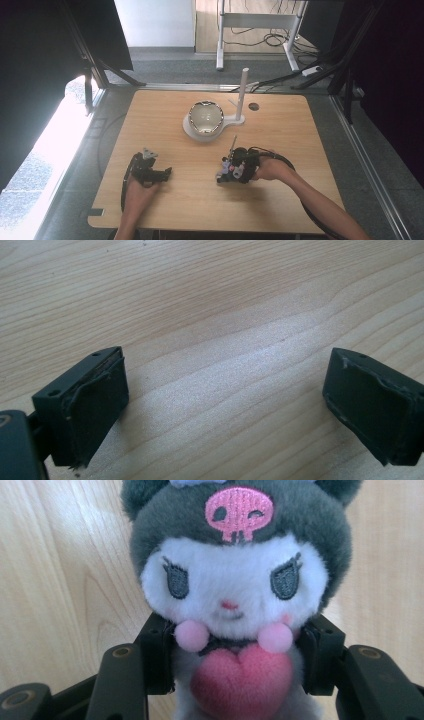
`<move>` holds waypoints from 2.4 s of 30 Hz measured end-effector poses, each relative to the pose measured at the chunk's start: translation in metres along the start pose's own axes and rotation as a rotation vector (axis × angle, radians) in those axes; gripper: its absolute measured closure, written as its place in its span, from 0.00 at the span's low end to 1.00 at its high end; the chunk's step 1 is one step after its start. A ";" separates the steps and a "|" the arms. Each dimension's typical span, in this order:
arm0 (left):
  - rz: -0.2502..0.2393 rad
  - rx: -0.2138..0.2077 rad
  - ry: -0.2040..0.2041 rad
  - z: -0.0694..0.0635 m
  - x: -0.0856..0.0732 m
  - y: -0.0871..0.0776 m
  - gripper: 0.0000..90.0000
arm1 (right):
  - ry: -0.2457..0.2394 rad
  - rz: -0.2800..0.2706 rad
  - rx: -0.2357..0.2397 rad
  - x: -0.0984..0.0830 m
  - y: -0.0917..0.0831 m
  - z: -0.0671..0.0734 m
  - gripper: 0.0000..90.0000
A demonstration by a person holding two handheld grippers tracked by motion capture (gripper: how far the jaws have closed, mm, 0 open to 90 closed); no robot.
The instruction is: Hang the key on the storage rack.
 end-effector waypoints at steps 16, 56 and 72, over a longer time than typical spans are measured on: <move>-0.002 0.000 0.000 0.000 0.000 0.000 0.05 | 0.062 -0.082 -0.018 -0.022 -0.053 -0.025 0.49; -0.001 -0.001 0.000 0.000 0.000 0.000 0.05 | 0.289 -0.148 -0.164 -0.072 -0.159 -0.135 0.49; 0.001 -0.001 -0.001 0.000 0.000 0.000 0.05 | 0.354 -0.154 -0.235 -0.077 -0.195 -0.171 0.49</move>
Point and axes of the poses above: each handheld gripper's, and its own axes: y roughly forward along the jaws, x roughly out of its top, z roughly to its left, the point moved 10 cm from there along y, roughly forward along the jaws, and after that the axes turned 13 degrees about -y, right-handed, at the moved point
